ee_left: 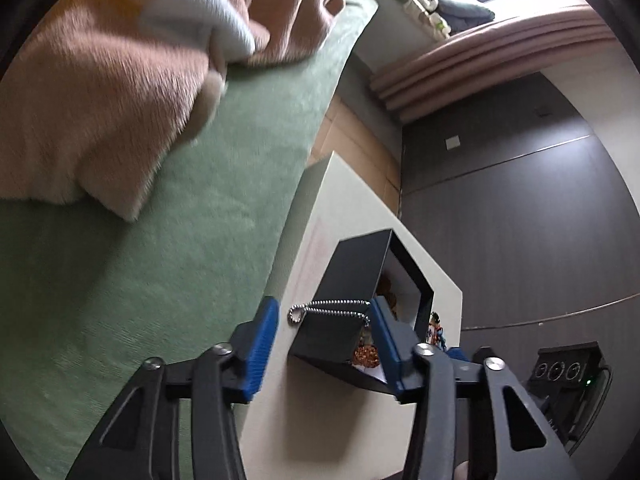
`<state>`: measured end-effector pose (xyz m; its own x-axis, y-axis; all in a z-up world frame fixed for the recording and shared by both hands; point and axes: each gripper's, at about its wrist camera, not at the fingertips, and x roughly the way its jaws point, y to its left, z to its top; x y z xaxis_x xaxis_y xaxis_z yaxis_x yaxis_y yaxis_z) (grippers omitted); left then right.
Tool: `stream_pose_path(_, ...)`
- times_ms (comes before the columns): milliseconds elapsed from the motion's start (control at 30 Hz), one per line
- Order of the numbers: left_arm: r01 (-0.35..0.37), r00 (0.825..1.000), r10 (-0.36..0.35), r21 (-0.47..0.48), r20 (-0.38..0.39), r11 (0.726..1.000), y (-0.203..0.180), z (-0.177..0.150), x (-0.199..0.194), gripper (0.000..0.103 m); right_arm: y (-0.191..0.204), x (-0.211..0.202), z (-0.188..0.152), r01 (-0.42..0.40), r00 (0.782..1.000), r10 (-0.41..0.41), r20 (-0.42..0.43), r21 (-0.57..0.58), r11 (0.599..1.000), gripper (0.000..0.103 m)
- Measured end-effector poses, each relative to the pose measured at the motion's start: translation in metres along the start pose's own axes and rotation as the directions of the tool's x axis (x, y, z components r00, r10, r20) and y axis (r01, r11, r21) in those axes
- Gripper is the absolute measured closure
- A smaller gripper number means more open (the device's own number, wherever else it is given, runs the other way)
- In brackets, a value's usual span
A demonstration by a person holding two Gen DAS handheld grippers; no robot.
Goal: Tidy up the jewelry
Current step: 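Carry the chain and brown bracelet into the black box and open both tools, then tuck the hanging silver chain into the box with the left tool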
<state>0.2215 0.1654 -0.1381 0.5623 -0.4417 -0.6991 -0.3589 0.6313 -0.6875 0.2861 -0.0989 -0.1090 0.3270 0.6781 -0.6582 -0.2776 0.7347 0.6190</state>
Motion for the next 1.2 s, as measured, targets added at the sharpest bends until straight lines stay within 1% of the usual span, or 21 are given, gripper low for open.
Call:
stream_pose_path(67,-0.005,1.000,0.005,-0.009,-0.012,1.000,0.000,-0.001,0.006,0.057,-0.001,0.004,-0.003,0.056,0.998,-0.056,-0.008,-0.011,0.998,0.047)
stream_pose_path(167,0.008,0.999,-0.010,-0.037,-0.046,0.999,0.000,-0.002,0.019,0.059,-0.004,0.005,-0.003,0.068,0.998,-0.068,-0.018,-0.003,0.998,0.047)
stream_pose_path(267,0.021,0.999,-0.023,-0.045,-0.038,0.999,-0.003,-0.005,0.022,0.059,-0.005,0.007,-0.004,0.082,0.996,-0.082,-0.030,-0.007,0.997,0.047)
stream_pose_path(300,0.016,0.999,-0.018,-0.036,-0.048,0.999,-0.006,-0.007,0.025,0.059,-0.005,0.009,-0.004,0.084,0.996,-0.084,-0.036,-0.008,0.996,0.047)
stream_pose_path(333,0.005,0.997,-0.007,-0.030,-0.074,1.000,-0.009,-0.011,0.031,0.059,-0.006,0.010,-0.004,0.092,0.995,-0.092,-0.046,-0.009,0.996,0.047)
stream_pose_path(400,0.004,0.993,-0.008,-0.036,-0.121,0.999,-0.012,-0.016,0.041,0.061,-0.008,0.012,-0.005,0.108,0.993,-0.109,-0.056,-0.010,0.994,0.047)
stream_pose_path(533,-0.011,0.993,0.010,-0.008,-0.120,1.000,-0.021,-0.019,0.046,0.061,-0.011,0.014,-0.006,0.131,0.989,-0.131,-0.071,-0.009,0.991,0.047)
stream_pose_path(633,0.023,0.990,-0.024,-0.008,-0.136,1.000,-0.028,-0.022,0.050,0.062,-0.016,0.014,-0.007,0.165,0.983,-0.165,-0.076,-0.001,0.986,0.047)
stream_pose_path(800,0.045,0.995,-0.042,0.037,-0.085,0.998,-0.043,-0.018,0.045,0.062,-0.027,0.007,-0.002,0.177,0.983,-0.174,-0.058,0.035,0.984,0.047)
stream_pose_path(933,0.055,0.995,-0.054,0.019,-0.089,0.998,-0.038,-0.016,0.042,0.062,-0.032,0.003,-0.001,0.176,0.983,-0.173,-0.054,0.046,0.983,0.047)
stream_pose_path(1100,0.074,0.993,-0.078,-0.043,-0.089,0.996,-0.027,-0.005,0.052,0.062,-0.032,0.004,-0.002,0.177,0.983,-0.174,-0.059,0.042,0.983,0.047)
stream_pose_path(1200,0.061,0.994,-0.066,-0.054,-0.091,0.997,-0.024,-0.001,0.058,0.063,-0.032,0.005,-0.002,0.180,0.982,-0.177,-0.062,0.040,0.983,0.047)
